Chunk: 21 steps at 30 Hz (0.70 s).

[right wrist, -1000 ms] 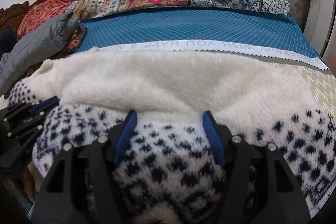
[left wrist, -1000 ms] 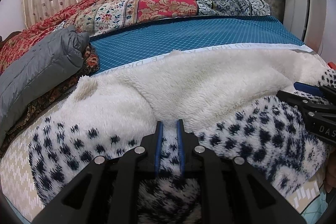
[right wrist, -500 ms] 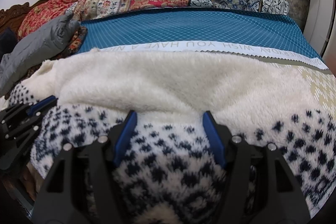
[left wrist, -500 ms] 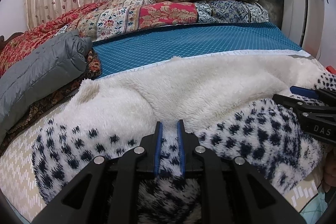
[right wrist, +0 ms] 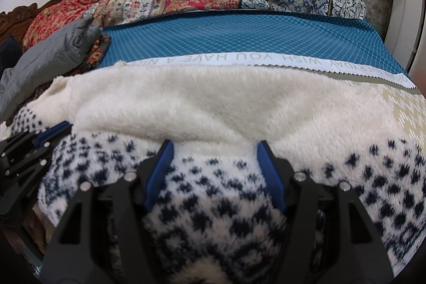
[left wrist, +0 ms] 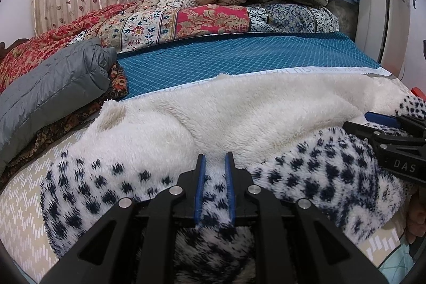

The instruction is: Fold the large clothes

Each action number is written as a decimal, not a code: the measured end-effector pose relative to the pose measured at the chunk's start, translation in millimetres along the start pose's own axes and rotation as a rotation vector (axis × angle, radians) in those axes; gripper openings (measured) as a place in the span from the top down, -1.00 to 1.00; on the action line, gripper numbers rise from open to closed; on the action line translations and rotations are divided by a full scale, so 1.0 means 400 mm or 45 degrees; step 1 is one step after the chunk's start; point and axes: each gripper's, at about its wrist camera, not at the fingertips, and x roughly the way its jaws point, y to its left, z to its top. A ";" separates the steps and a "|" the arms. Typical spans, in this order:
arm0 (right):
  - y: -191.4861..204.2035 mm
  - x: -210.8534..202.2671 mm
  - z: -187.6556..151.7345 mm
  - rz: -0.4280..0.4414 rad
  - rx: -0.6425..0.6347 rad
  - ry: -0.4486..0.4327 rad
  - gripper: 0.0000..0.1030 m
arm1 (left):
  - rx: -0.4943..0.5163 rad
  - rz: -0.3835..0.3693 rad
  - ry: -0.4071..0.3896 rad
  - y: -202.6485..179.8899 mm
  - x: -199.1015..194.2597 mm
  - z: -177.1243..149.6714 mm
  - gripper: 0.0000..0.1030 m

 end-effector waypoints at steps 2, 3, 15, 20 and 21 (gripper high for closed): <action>0.000 0.000 0.000 -0.001 -0.001 -0.002 -0.21 | 0.000 -0.001 0.002 0.001 0.000 0.000 0.64; 0.000 0.000 0.000 -0.002 -0.001 -0.004 -0.21 | 0.000 -0.001 0.004 0.002 0.000 0.000 0.64; 0.006 -0.086 0.025 -0.013 -0.030 -0.074 -0.22 | 0.000 -0.004 0.007 0.006 0.006 -0.001 0.64; -0.063 -0.195 -0.005 -0.025 0.048 -0.143 -0.27 | -0.003 -0.007 0.011 0.006 0.007 -0.001 0.64; -0.089 -0.209 -0.016 -0.030 0.087 -0.141 -0.27 | -0.003 -0.007 0.011 0.006 0.008 0.000 0.64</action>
